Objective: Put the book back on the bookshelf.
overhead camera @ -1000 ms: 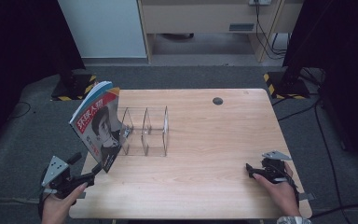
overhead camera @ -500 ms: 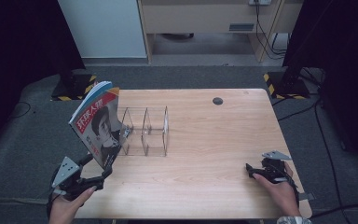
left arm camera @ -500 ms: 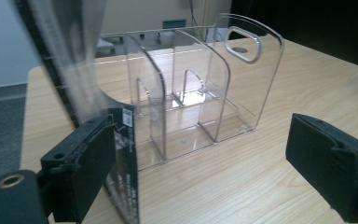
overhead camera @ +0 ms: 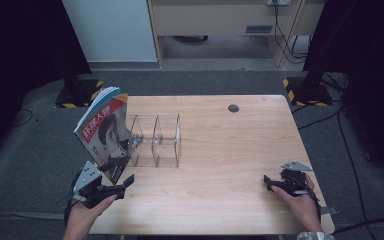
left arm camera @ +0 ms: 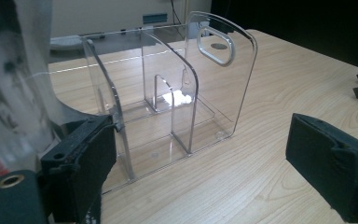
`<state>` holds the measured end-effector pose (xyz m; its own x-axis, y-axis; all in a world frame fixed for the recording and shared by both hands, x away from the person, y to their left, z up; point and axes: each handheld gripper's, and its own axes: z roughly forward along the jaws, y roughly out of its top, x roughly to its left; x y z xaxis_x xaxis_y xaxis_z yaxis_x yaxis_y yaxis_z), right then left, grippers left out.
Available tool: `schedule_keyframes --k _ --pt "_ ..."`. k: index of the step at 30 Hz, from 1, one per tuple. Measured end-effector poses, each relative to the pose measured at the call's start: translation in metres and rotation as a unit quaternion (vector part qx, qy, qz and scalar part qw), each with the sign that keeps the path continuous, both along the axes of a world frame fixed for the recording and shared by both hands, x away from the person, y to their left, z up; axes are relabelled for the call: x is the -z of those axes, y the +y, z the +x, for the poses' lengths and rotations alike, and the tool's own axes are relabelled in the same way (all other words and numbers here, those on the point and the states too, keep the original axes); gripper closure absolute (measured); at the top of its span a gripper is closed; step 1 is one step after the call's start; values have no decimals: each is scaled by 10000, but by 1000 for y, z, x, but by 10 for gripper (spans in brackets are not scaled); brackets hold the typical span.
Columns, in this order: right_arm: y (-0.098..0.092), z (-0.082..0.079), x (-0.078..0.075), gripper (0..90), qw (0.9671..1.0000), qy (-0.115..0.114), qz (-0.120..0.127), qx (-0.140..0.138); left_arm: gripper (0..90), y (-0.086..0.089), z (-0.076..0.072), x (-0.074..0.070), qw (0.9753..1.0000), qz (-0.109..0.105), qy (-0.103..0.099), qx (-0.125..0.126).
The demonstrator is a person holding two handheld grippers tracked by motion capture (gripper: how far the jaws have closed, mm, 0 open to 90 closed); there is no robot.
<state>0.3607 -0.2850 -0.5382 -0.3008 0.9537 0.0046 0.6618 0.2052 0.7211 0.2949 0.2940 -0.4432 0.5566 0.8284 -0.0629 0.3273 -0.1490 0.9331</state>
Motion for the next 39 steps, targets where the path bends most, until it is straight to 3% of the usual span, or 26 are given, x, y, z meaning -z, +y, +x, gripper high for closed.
schedule_keyframes --k 17,21,32,39 --pt "0 0 0 96 10000 3 4 7 68 -36 26 -5 9997 -22 34 247" --pt "0 0 0 96 10000 3 3 6 61 -48 32 -5 9994 99 88 319" --pt "0 0 0 93 10000 13 9 4 53 -78 50 13 9979 181 330 522" --pt "0 0 0 90 10000 7 3 -1 53 -94 57 17 9970 338 318 615"
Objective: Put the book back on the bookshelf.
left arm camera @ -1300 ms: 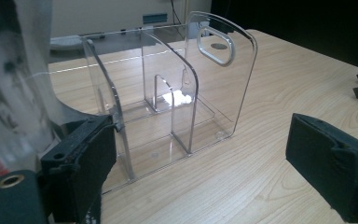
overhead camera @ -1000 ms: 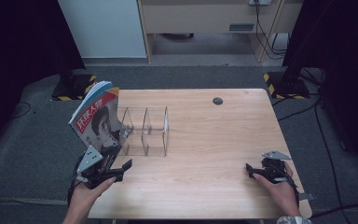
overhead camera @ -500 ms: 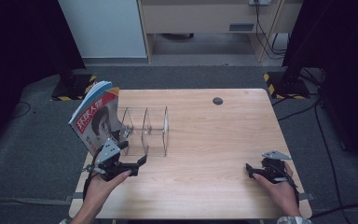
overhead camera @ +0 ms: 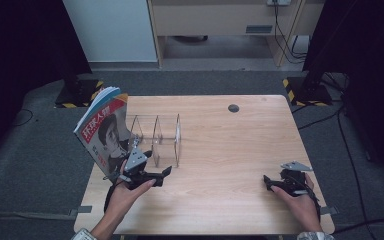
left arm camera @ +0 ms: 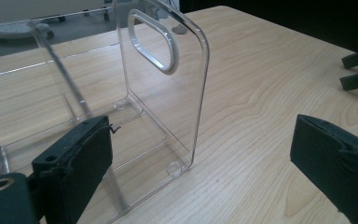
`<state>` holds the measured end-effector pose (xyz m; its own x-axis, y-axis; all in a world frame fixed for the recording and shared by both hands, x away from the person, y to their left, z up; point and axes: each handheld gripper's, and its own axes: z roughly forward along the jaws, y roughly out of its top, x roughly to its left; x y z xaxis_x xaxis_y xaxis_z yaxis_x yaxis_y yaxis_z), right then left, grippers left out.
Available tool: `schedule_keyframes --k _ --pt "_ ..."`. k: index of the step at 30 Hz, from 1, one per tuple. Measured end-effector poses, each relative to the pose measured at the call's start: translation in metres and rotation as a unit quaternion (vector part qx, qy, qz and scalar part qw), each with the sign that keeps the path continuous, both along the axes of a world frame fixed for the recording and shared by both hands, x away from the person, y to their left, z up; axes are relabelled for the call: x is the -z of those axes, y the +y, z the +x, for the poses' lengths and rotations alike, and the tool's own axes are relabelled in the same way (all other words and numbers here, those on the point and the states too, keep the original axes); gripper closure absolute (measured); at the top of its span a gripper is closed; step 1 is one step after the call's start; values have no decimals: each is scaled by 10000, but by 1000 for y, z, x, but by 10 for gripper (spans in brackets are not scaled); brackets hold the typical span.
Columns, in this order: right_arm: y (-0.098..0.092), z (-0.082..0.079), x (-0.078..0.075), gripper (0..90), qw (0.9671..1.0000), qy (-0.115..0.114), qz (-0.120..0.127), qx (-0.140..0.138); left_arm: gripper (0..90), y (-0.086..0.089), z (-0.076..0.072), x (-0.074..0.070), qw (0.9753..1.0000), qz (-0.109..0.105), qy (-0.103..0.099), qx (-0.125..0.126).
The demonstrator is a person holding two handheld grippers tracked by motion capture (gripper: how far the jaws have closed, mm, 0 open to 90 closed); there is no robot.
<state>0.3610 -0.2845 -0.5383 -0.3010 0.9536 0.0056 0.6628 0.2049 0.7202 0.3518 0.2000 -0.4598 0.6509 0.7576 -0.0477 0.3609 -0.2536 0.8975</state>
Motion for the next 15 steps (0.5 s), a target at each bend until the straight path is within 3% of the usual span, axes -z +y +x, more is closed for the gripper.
schedule_keyframes --k 4,15 --pt "0 0 0 90 10000 3 3 7 52 -10 1 0 9998 138 -69 121" --pt "0 0 0 86 10000 12 3 3 50 -24 1 5 9995 145 -3 264"
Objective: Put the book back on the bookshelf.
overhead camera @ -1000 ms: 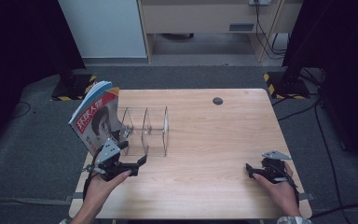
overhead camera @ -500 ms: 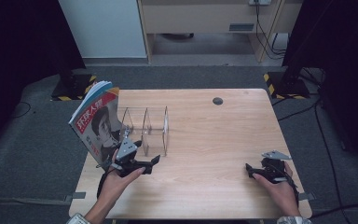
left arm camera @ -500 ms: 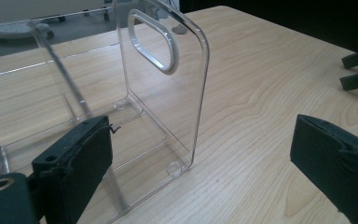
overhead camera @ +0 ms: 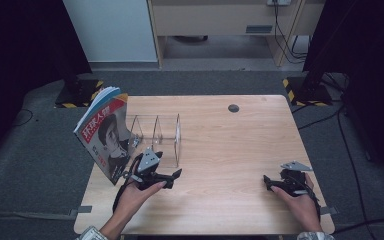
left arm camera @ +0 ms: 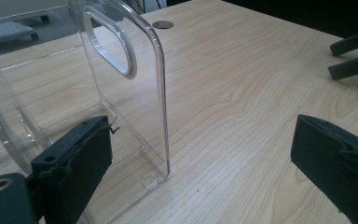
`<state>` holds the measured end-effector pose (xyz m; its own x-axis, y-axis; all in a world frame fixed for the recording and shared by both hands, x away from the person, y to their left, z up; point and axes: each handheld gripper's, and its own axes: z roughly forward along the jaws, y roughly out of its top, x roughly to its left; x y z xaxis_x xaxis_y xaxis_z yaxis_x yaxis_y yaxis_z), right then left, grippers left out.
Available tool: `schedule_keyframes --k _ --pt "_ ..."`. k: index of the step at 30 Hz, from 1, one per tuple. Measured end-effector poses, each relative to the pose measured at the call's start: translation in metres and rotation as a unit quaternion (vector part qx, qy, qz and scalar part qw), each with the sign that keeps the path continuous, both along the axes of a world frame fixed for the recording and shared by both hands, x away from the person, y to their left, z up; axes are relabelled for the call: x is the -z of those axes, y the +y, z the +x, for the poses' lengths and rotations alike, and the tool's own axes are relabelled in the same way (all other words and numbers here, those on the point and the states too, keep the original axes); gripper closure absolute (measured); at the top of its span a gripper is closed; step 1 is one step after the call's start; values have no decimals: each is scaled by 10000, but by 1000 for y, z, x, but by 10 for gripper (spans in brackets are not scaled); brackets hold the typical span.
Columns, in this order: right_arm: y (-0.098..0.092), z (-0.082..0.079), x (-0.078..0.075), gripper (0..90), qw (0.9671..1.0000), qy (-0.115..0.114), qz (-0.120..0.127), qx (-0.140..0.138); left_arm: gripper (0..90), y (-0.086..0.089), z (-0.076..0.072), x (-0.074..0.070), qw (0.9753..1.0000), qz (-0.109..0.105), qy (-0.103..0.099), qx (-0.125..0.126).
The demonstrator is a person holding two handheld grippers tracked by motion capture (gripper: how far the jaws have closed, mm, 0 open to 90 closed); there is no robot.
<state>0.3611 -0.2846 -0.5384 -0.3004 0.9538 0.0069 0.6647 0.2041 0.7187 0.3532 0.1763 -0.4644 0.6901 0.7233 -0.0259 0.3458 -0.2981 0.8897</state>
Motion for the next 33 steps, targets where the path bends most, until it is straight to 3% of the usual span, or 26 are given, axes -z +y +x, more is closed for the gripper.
schedule_keyframes --k 17,29,33 --pt "0 0 0 84 10000 -4 -5 20 50 -24 1 3 9996 71 61 254" --pt "0 0 0 84 10000 -1 -5 20 50 -61 7 10 9984 104 209 511" --pt "0 0 0 84 10000 -3 -6 15 51 -75 10 13 9974 207 285 623"
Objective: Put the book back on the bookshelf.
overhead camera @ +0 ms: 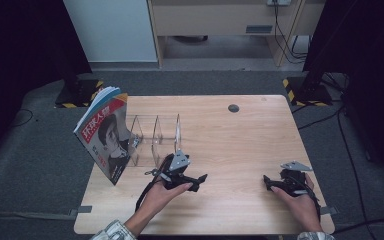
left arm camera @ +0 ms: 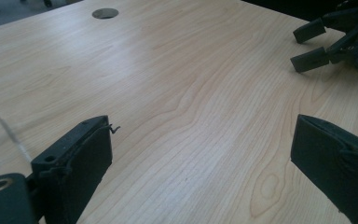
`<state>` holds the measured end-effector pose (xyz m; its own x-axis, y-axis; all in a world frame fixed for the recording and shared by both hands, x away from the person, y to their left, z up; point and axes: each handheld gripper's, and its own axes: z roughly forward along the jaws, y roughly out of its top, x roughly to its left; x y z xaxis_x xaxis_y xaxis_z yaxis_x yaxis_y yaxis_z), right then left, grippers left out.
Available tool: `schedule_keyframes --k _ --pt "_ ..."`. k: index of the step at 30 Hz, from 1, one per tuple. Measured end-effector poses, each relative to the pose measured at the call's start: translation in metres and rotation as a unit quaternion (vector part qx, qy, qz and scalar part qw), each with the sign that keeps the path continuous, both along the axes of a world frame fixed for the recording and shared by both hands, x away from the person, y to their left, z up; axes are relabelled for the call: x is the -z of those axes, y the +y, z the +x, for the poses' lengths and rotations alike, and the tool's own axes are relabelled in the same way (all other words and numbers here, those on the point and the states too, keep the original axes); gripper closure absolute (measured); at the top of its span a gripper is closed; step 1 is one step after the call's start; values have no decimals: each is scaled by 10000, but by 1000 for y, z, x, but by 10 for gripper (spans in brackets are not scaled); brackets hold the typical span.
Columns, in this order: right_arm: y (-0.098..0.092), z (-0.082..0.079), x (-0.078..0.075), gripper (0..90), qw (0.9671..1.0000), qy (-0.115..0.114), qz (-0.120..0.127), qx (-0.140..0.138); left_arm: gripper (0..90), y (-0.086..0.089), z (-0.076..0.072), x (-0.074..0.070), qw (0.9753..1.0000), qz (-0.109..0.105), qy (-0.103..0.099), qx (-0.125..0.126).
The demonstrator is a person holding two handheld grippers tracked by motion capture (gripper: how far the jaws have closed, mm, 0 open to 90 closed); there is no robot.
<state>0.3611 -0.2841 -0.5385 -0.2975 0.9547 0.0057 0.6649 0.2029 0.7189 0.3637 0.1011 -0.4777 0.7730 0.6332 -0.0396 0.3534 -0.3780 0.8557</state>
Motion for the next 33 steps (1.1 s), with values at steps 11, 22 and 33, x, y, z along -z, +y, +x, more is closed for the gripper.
schedule_keyframes --k 11,22,33 --pt "0 0 0 84 10000 0 2 0 51 -23 12 2 9999 -42 113 72" --pt "0 -1 0 85 10000 12 27 9 52 -44 29 6 9998 82 189 77" --pt "-1 -1 0 85 10000 9 27 -47 52 -70 45 11 9993 238 252 119"
